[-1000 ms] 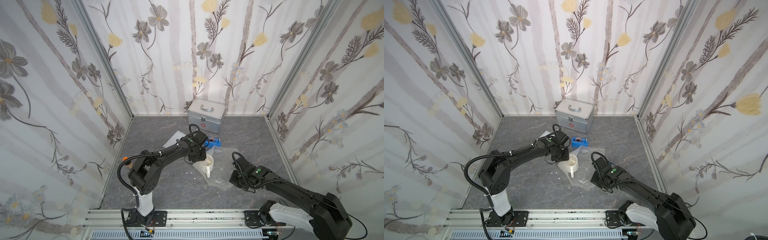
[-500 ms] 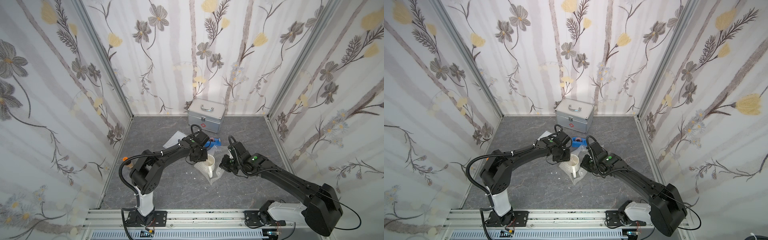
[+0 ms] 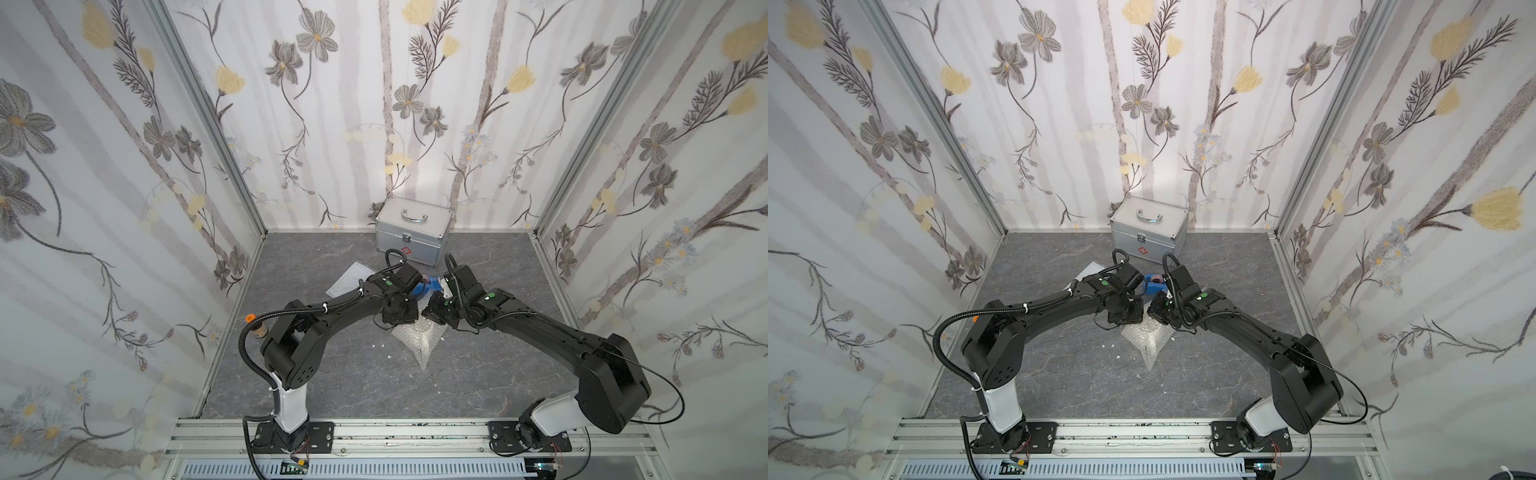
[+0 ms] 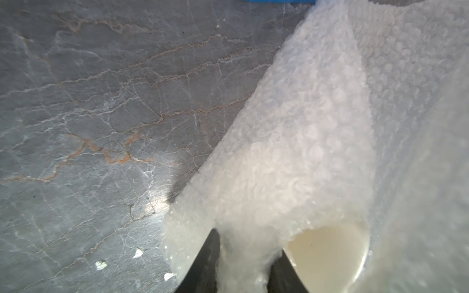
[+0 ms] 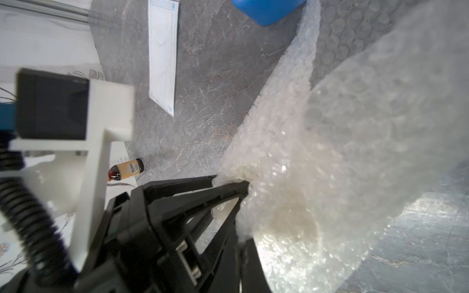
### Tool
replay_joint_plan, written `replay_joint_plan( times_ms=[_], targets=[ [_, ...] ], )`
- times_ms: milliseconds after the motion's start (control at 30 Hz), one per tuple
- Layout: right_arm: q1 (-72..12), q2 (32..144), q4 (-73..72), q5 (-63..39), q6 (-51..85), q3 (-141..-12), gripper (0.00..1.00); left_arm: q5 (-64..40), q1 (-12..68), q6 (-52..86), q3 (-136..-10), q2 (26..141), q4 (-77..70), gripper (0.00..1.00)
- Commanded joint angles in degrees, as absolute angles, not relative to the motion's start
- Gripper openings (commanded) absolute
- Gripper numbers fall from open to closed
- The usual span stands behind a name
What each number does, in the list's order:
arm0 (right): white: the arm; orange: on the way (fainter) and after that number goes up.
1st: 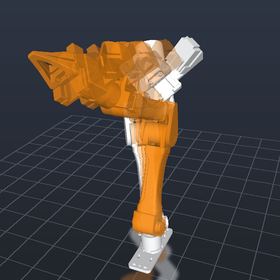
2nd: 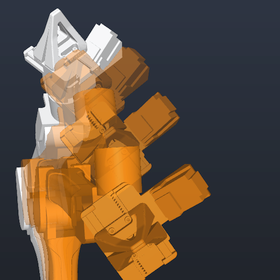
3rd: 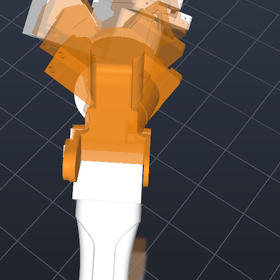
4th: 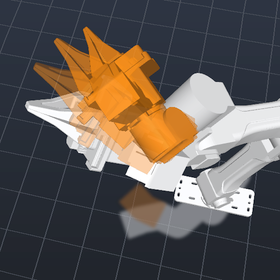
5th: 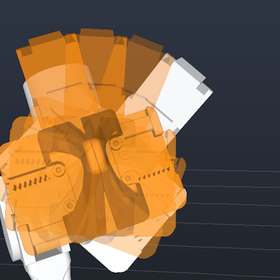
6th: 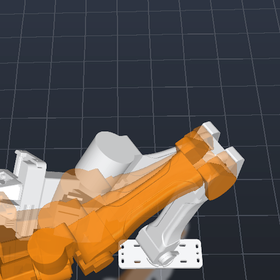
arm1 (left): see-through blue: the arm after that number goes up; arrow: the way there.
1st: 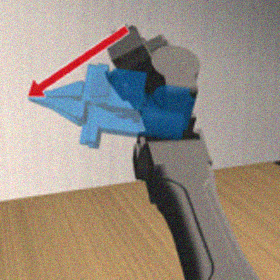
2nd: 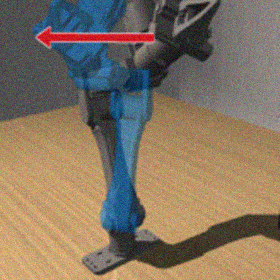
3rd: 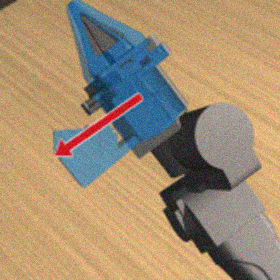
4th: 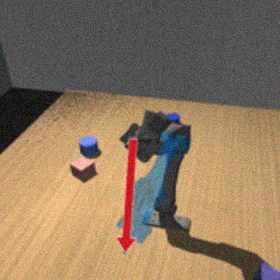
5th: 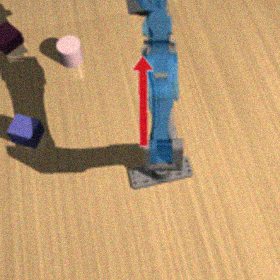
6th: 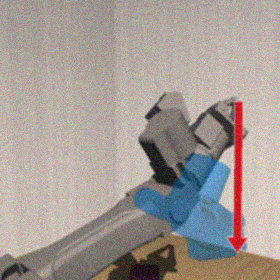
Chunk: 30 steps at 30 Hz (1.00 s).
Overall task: Wrap mugs in bubble wrap
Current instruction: Wrap the mug in bubble wrap.
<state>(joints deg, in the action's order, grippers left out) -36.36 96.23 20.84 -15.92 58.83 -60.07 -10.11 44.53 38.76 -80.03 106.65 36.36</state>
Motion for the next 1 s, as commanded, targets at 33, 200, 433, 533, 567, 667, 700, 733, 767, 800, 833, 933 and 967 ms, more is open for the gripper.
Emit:
replay_joint_plan(
  times_ms=[33, 200, 433, 533, 567, 667, 700, 733, 767, 800, 833, 933, 967],
  targets=[
    [-35.88, 99.14, 16.78, -17.09, 58.27, -61.00, 0.00, -11.14, 44.77, 38.24, -80.53, 106.11, 34.57, 0.30],
    [-35.27, 101.26, 15.76, -17.79, 58.40, -60.39, 0.00, -11.59, 44.91, 38.23, -79.90, 104.99, 33.34, 0.30],
    [-34.72, 103.16, 14.32, -19.44, 59.14, -59.85, 0.00, -13.06, 45.00, 38.15, -78.80, 103.64, 31.25, 0.32],
    [-34.70, 103.61, 13.49, -20.16, 59.57, -59.68, 0.00, -13.36, 45.01, 38.01, -78.63, 103.88, 31.17, 0.35],
    [-34.63, 103.69, 13.30, -20.36, 59.67, -59.68, 0.00, -13.44, 44.96, 37.97, -78.50, 104.03, 31.24, 0.37],
    [-34.63, 103.70, 12.94, -20.74, 60.01, -59.57, 0.00, -13.79, 45.00, 37.88, -78.34, 104.46, 30.94, 0.44],
    [-34.57, 103.69, 12.87, -20.95, 60.11, -59.50, 0.00, -13.96, 45.00, 37.88, -78.31, 104.71, 30.89, 0.44],
    [-34.54, 103.71, 12.69, -21.26, 60.20, -59.42, 0.00, -14.06, 45.00, 37.86, -78.32, 104.93, 30.95, 0.45],
    [-34.61, 103.71, 12.58, -21.43, 60.36, -59.41, 0.00, -14.12, 44.98, 37.73, -78.32, 105.21, 30.95, 0.46],
    [-34.55, 103.71, 12.50, -21.71, 60.45, -59.34, 0.00, -14.22, 45.00, 37.66, -78.37, 105.47, 31.07, 0.46],
    [-34.58, 103.71, 12.35, -21.94, 60.51, -59.25, 0.00, -14.36, 45.00, 37.57, -78.31, 105.70, 31.14, 0.47],
    [-34.54, 103.71, 11.98, -22.14, 60.71, -59.02, 0.00, -15.06, 45.02, 37.44, -78.41, 106.49, 31.33, 0.49],
    [-34.56, 103.84, 11.95, -22.26, 60.73, -58.97, 0.00, -15.28, 45.00, 37.35, -78.46, 106.64, 31.34, 0.49]
  ],
)
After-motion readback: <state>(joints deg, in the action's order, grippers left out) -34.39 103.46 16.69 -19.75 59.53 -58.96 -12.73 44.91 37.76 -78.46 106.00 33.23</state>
